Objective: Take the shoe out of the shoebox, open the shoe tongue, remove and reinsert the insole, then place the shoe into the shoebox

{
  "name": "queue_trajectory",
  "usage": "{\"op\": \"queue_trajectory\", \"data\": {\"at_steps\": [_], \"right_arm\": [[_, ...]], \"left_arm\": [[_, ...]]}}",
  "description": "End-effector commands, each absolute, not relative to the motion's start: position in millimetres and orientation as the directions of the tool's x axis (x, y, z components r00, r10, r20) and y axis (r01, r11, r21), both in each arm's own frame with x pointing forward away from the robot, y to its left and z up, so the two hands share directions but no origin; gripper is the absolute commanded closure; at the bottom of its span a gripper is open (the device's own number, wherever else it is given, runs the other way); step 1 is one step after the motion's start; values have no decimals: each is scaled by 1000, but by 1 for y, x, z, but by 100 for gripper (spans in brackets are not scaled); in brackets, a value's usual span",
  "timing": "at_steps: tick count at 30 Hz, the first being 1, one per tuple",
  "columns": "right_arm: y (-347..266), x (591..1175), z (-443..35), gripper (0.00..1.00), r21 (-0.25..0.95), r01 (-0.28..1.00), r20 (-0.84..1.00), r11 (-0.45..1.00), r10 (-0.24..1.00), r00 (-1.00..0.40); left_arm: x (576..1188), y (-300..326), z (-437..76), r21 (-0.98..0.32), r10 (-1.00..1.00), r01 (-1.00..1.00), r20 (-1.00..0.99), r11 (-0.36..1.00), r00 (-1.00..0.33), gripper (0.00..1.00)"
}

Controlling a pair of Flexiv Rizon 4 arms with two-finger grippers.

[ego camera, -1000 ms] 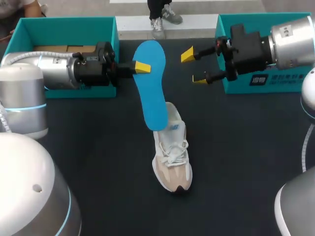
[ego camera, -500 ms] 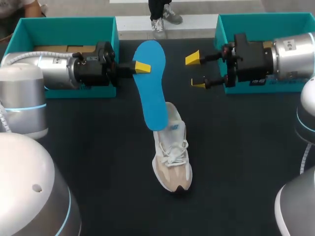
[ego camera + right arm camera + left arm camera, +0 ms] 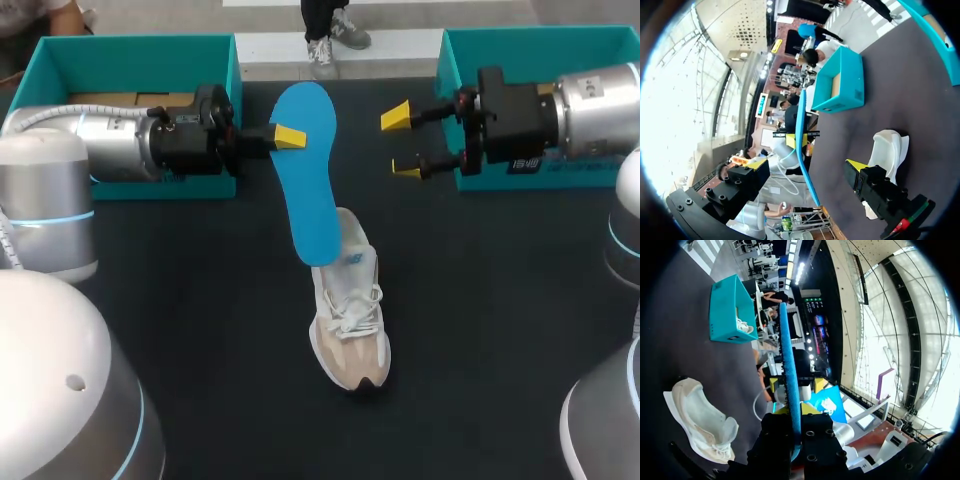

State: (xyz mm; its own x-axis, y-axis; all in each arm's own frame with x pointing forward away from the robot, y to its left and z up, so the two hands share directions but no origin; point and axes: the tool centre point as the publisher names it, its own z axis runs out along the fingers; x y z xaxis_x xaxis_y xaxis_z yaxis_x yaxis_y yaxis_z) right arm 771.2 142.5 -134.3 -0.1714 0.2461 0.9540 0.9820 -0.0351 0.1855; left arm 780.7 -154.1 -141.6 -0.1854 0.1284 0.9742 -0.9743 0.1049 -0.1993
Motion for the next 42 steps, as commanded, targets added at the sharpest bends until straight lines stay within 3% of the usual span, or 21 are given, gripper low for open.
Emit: {"op": "queue_trajectory", "data": {"at_steps": [1, 3, 7, 9, 12, 17, 24, 32, 42], "right_arm": [[145, 773, -135, 0, 185, 982, 954, -35, 248, -171], [145, 773, -135, 0, 185, 982, 954, -35, 248, -171], [145, 773, -135, 0, 185, 982, 954, -35, 248, -171], [145, 773, -135, 0, 185, 982, 954, -35, 248, -171], [145, 773, -135, 0, 185, 982, 954, -35, 248, -171], [145, 773, -135, 0, 185, 982, 954, -35, 248, -171], [145, 773, -135, 0, 185, 982, 954, -35, 248, -171], [145, 773, -135, 0, 185, 982, 954, -35, 248, -171], [145, 773, -135, 0, 185, 982, 954, -35, 248, -171]], "left_arm": [[782, -153, -144, -247, 115, -964, 965, 94, -236, 100], [785, -154, -138, -307, 171, -949, 941, 72, -292, 100], [791, -152, -125, -566, 164, -823, 817, 40, -553, 100], [794, -151, -121, -636, 185, -771, 761, 23, -622, 100], [797, -150, -119, -824, 130, -561, 566, 75, -814, 100], [801, -149, -117, -974, 73, -187, 198, 130, -978, 100], [797, -151, -121, -963, 113, 242, -229, 121, -967, 100], [793, -144, -116, -942, 89, 329, -333, -62, -939, 100], [793, -144, -116, -942, 89, 329, -333, -62, -939, 100]]}}
